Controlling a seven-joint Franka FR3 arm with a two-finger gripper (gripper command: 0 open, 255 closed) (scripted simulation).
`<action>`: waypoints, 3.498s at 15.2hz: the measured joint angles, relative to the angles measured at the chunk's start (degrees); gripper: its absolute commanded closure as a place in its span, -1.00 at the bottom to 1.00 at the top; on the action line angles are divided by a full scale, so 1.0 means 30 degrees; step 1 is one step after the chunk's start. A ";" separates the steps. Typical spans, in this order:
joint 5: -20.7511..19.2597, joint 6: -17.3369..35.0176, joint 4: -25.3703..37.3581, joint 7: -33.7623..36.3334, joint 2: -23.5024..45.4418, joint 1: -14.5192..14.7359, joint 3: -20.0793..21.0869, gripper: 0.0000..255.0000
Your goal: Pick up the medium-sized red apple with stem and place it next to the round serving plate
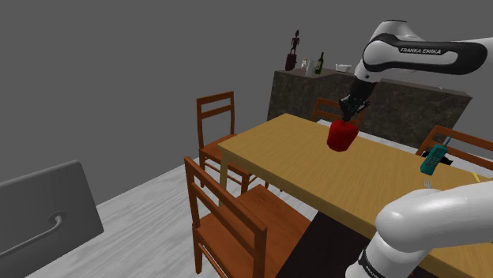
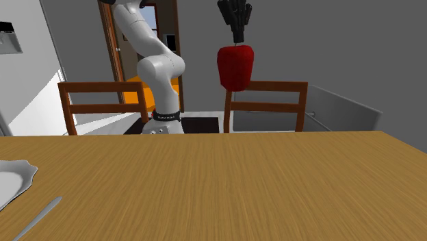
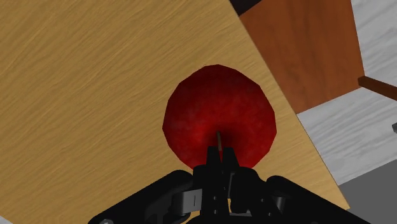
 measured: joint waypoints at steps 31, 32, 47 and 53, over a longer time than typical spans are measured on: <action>-0.7430 -0.8655 -0.0021 -1.0985 -1.1039 -0.5548 -0.6933 1.00; -0.7754 -0.8877 0.0214 -1.1443 -1.1196 -0.5662 -0.7218 1.00; -1.2265 -1.1454 0.7270 -1.8641 -1.0863 -0.4996 -1.1536 1.00; -1.4024 -1.1999 1.1261 -2.1738 -1.0153 -0.3596 -1.3530 1.00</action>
